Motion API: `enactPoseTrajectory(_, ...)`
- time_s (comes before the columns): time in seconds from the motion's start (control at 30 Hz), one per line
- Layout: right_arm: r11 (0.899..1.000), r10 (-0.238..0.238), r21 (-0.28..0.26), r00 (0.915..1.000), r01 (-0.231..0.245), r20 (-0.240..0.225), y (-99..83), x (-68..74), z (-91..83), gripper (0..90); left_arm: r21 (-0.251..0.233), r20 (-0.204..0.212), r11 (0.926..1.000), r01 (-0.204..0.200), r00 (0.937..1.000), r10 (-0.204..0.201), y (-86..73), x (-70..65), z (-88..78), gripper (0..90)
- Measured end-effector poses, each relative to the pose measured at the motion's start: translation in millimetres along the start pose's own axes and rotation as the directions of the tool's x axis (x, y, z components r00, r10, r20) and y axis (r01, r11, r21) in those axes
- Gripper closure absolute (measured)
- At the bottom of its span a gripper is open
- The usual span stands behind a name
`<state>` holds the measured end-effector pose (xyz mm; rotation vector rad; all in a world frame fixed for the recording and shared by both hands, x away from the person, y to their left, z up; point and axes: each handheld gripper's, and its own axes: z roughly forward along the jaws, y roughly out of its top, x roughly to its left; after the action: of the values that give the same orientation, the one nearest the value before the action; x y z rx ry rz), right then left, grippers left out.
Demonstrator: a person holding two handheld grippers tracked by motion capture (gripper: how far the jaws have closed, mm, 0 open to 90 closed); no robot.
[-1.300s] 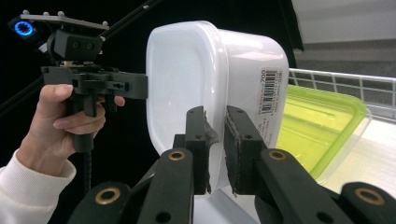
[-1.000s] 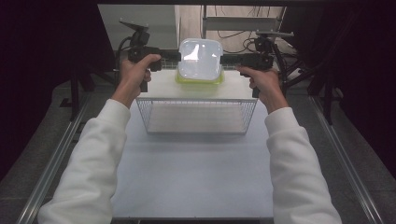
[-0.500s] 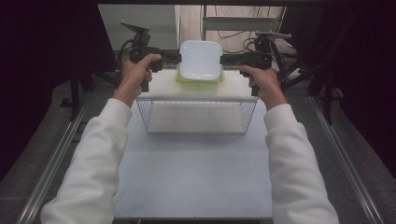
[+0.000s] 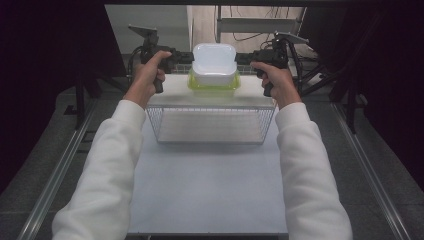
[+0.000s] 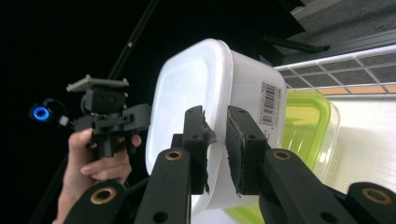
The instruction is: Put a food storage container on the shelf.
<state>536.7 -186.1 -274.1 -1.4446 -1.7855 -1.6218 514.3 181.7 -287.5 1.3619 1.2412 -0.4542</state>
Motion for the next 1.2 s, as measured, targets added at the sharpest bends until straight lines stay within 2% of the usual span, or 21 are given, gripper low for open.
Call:
enactPoseTrajectory(0.07,0.999,0.032,-0.011,0.9994,-0.033,-0.009,0.9,-3.1,1.7,76.9,-0.001,-0.013,1.0000,0.004,0.9999,-0.004,0.6,2.1,2.1,78.2)
enactPoseTrajectory(0.1,0.999,0.034,-0.013,0.9994,-0.034,-0.001,1.1,-4.8,2.6,76.6,0.003,-0.017,1.0000,0.003,0.9998,-0.003,0.8,3.6,2.8,77.6)
enactPoseTrajectory(0.17,0.999,0.039,-0.016,0.9992,-0.039,0.006,1.5,-7.9,3.5,76.5,-0.005,-0.007,0.9999,0.012,0.9999,-0.012,0.9,5.7,3.4,77.5)
enactPoseTrajectory(0.27,0.998,0.060,-0.023,0.9981,-0.060,-0.009,1.8,-9.4,4.0,76.6,-0.006,0.001,0.9999,0.010,0.9999,-0.010,1.1,7.1,3.4,77.6)
enactPoseTrajectory(0.43,0.998,0.060,-0.033,0.9982,-0.060,-0.008,0.6,-9.4,3.8,76.2,-0.015,-0.014,0.9999,-0.003,0.9999,0.003,-0.3,4.5,3.4,77.2)
enactPoseTrajectory(0.5,0.998,0.051,-0.033,0.9987,-0.051,0.002,0.2,-7.5,3.7,74.6,-0.015,-0.016,0.9998,-0.015,0.9998,0.015,-1.1,3.1,3.6,76.0)
enactPoseTrajectory(0.63,0.999,0.009,-0.049,0.9997,-0.008,0.024,-1.7,-3.2,1.5,63.6,-0.039,-0.027,0.9972,-0.064,0.9976,0.063,-3.1,-3.7,1.2,64.2)
enactPoseTrajectory(0.77,0.996,-0.056,-0.070,0.9957,0.061,0.073,-4.0,6.8,-7.2,55.0,-0.059,-0.063,0.9889,-0.137,0.9891,0.133,-7.5,-12.6,-5.1,52.6)
enactPoseTrajectory(0.87,0.990,-0.115,-0.071,0.9880,0.123,0.103,-8.1,16.2,-17.0,50.7,-0.072,-0.101,0.9767,-0.202,0.9757,0.194,-13.6,-21.1,-13.3,44.4)
enactPoseTrajectory(0.93,0.985,-0.153,-0.068,0.9824,0.161,0.108,-11.4,21.7,-22.6,48.7,-0.082,-0.123,0.9620,-0.261,0.9605,0.250,-21.7,-27.7,-21.1,42.0)
enactPoseTrajectory(1.03,0.972,-0.221,-0.046,0.9665,0.229,0.130,-19.6,29.5,-31.4,45.7,-0.087,-0.114,0.9517,-0.294,0.9520,0.284,-32.7,-31.4,-30.8,39.9)
enactPoseTrajectory(1.07,0.967,-0.245,-0.038,0.9607,0.251,0.132,-23.2,31.1,-34.3,44.9,-0.086,-0.122,0.9461,-0.312,0.9459,0.301,-37.1,-32.6,-34.1,39.3)
enactPoseTrajectory(1.1,0.963,-0.261,-0.034,0.9565,0.267,0.131,-27.2,32.6,-37.1,44.0,-0.081,-0.135,0.9380,-0.337,0.9361,0.325,-41.8,-34.1,-37.6,38.9)
enactPoseTrajectory(1.2,0.951,-0.300,-0.031,0.9461,0.306,0.121,-40.6,35.0,-47.4,42.8,-0.059,-0.181,0.9109,-0.408,0.9017,0.392,-60.4,-38.4,-47.4,37.6)
